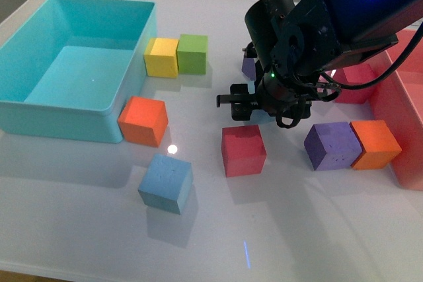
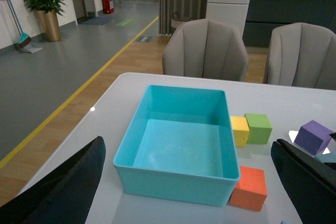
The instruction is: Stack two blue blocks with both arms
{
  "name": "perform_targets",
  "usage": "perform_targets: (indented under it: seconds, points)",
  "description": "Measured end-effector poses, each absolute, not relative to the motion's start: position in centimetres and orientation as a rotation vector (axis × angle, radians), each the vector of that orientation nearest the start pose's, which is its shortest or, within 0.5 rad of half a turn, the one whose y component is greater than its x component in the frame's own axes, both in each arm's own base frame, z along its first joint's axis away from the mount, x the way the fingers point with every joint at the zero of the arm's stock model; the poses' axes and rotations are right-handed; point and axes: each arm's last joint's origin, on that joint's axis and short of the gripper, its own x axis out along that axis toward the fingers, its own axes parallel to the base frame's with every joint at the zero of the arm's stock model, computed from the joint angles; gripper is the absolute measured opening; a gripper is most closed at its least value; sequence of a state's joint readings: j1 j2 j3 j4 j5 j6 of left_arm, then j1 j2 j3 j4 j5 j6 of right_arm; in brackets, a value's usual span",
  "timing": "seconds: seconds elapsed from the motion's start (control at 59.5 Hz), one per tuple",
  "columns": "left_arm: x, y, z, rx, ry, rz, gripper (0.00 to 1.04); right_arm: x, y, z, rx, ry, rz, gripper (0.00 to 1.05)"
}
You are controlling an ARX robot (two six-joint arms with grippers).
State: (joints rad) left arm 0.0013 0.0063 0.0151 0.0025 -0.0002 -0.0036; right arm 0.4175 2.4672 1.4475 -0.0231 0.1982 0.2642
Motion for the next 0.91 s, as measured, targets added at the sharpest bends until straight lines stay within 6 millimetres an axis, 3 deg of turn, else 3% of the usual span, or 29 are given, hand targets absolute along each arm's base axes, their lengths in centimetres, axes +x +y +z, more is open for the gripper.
perform_targets:
  seconds: [0.101, 0.319, 0.47, 0.571, 0.688, 0.806, 0.907]
  points:
    - [9.7, 0.0, 16.8, -0.004, -0.011, 0.002, 0.96, 41.4, 17.6, 1.7, -0.052, 0.990, 0.078, 0.97]
    - [9.7, 0.0, 16.8, -0.004, -0.011, 0.002, 0.96, 40.9, 16.7, 6.7, 0.008, 0.861, 0.101, 0.96]
    - [9.7, 0.0, 16.8, -0.004, -0.011, 0.002, 0.96, 39.3, 15.5, 10.1, 0.044, 0.755, 0.112, 0.96]
    - [9.7, 0.0, 16.8, -0.004, -0.011, 0.002, 0.96, 36.6, 13.9, 13.1, 0.071, 0.646, 0.135, 0.96]
    - [9.7, 0.0, 16.8, -0.004, -0.011, 0.002, 0.96, 31.6, 10.9, 17.8, 0.105, 0.473, 0.136, 0.96]
    - [9.7, 0.0, 16.8, -0.004, -0.011, 0.002, 0.96, 28.1, 8.6, 19.6, 0.133, 0.390, 0.121, 0.95]
    - [9.7, 0.0, 16.8, -0.004, -0.012, 0.002, 0.96, 25.3, 6.6, 19.6, 0.073, 0.108, 0.015, 0.77]
